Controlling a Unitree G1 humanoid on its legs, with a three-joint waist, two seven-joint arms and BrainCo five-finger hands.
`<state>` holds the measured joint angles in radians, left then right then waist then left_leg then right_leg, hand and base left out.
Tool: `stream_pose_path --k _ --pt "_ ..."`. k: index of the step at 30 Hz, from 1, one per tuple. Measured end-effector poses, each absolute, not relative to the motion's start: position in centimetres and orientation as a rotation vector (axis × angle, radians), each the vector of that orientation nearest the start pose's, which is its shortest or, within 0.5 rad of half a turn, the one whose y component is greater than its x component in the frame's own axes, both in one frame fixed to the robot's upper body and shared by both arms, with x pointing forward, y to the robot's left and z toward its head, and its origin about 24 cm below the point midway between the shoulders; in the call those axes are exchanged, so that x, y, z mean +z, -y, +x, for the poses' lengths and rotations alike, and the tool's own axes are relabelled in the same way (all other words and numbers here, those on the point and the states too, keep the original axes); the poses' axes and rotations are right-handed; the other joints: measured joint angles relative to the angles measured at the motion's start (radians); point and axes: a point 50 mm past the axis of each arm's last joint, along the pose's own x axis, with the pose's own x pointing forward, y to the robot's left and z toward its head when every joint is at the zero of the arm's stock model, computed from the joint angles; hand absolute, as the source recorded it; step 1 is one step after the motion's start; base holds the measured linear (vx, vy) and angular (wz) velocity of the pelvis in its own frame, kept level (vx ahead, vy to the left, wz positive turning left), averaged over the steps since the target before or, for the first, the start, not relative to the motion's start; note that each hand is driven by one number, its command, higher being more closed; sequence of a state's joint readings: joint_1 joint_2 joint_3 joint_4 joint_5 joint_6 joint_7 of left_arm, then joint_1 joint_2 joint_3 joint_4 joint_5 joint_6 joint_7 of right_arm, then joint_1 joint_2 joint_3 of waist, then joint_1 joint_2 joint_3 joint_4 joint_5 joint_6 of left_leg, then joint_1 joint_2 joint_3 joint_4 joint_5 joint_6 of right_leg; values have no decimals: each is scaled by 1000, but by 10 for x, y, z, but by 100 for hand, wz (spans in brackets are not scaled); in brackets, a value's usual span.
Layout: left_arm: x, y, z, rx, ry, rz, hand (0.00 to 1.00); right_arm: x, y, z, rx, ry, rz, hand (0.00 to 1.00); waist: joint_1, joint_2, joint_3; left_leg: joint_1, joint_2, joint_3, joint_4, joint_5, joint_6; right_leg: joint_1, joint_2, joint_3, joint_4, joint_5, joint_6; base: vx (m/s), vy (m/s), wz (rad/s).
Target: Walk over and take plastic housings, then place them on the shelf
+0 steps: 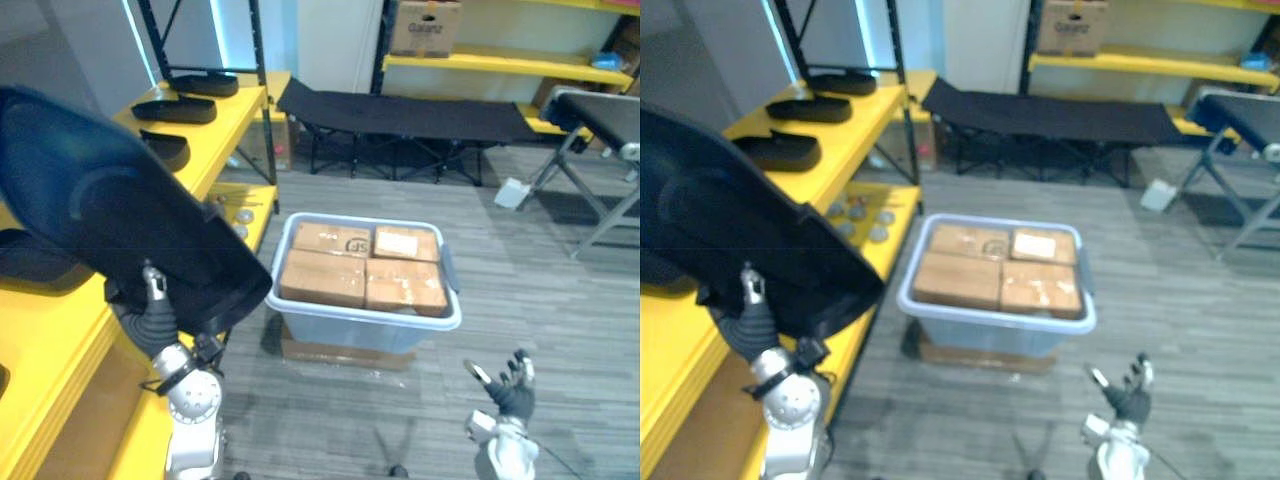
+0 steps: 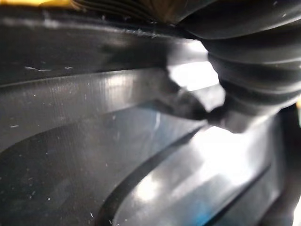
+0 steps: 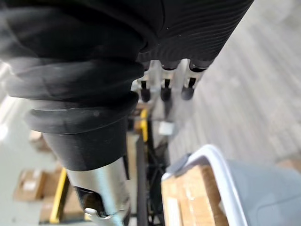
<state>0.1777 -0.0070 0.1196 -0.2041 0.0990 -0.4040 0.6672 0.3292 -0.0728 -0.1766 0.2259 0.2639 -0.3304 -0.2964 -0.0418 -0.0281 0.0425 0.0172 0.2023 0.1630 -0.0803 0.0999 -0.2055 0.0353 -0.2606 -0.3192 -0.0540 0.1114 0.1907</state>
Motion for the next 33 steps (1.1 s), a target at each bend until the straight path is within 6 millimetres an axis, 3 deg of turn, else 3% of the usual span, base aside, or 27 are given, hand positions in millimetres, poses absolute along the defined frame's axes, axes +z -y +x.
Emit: stream_pose_path --k 3,6,8,15,20,24,28,29,30,33 --pt "89 -223 184 875 473 52 100 -30 241 157 -599 -113 111 0 22 11 2 -7 -2 -30 0 0 0 24 0 -34 -10 -1 2 7 5 30" --pt "102 -240 172 974 523 89 100 -19 225 181 -519 -44 134 0 61 18 -2 -49 -11 -106 0 12 1 44 -3 -111 -9 -9 2 -1 2 71" --pt "109 -256 157 1071 554 128 100 -12 204 204 -417 -12 138 0 105 22 -1 -70 -21 -175 0 20 3 78 -4 -182 -8 -18 10 22 -15 87" --pt "113 -289 107 1256 530 281 100 12 156 246 -189 84 102 0 255 17 -4 -122 -64 -354 1 31 1 177 1 -371 -5 -57 28 30 -37 77" --pt "108 -299 86 1326 494 297 100 21 132 256 -53 108 79 0 304 2 5 -117 -74 -402 1 31 1 207 -3 -422 32 -94 28 8 -24 34" --pt "101 -301 75 1302 445 231 100 18 121 257 17 70 71 0 311 1 27 -108 -77 -405 20 26 5 222 -10 -427 63 -112 23 -20 -5 7" --pt "101 -292 95 1117 454 153 100 11 133 252 1 25 70 0 277 4 62 -173 -81 -339 53 62 60 275 -2 -553 66 -132 39 -105 21 82" --pt "101 -289 101 1075 463 129 100 10 137 251 -5 24 62 0 271 7 69 -185 -80 -320 50 81 58 281 -2 -576 71 -132 40 -81 87 81" --pt "100 -285 105 1033 463 101 100 10 140 251 -14 25 58 0 272 6 81 -192 -84 -321 43 93 49 279 -6 -584 77 -133 39 -57 90 48" --pt "105 -281 112 959 489 91 100 16 140 250 16 55 65 0 267 19 134 -196 -100 -320 28 112 70 266 -23 -552 132 -178 27 -85 102 32"
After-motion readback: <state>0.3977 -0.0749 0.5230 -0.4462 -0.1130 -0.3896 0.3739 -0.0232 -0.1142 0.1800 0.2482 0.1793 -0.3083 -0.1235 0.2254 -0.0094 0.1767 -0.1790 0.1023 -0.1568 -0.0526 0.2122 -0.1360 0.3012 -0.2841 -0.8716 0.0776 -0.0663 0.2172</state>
